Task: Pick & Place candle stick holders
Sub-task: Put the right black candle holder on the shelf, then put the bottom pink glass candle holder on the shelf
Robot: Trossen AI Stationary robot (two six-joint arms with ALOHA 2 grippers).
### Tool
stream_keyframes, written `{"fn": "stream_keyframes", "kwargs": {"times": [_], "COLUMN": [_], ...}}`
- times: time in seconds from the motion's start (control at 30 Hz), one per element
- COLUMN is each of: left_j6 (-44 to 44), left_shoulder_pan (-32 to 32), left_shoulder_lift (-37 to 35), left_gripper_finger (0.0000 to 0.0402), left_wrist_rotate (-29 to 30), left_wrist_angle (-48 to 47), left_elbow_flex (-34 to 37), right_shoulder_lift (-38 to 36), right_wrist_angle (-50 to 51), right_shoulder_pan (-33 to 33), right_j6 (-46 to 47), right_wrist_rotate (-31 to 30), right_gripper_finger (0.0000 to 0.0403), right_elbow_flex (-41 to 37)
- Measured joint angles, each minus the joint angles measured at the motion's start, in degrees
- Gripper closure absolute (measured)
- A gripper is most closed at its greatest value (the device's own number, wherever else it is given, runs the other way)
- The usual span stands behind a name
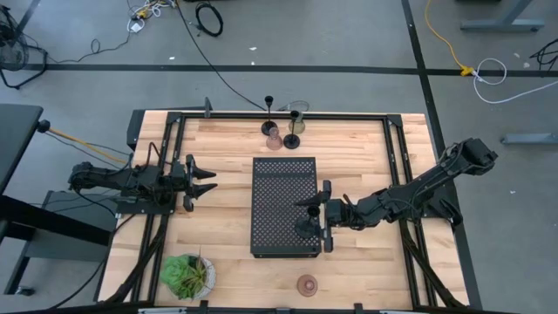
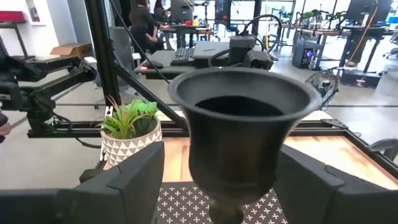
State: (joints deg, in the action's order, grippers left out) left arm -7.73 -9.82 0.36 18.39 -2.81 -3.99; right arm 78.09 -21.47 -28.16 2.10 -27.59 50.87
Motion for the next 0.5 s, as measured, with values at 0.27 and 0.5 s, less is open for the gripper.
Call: {"fn": "stream_keyframes", "kwargs": {"times": [0.27,0.5], "left_j6": [0.0,0.0], "left_shoulder_pan": [0.0,0.0], "left_shoulder_lift": [0.0,0.0], "left_gripper_finger": [0.0232,0.0232], "left_wrist_rotate": [0.0,0.0], "left_wrist_angle": [0.0,0.0], "left_elbow_flex": [0.0,0.0], "right_shoulder_lift": [-2.8,-7.9], "right_wrist_angle": [6.2,16.1], "right_shoulder_pan": [-1.9,-3.5], "right_j6": [-0.4,3.9], "right_wrist_rotate": [0.0,-1.9], "right_gripper_finger": [0.0119,0.0119], "right_elbow_flex": [0.0,0.0]}}
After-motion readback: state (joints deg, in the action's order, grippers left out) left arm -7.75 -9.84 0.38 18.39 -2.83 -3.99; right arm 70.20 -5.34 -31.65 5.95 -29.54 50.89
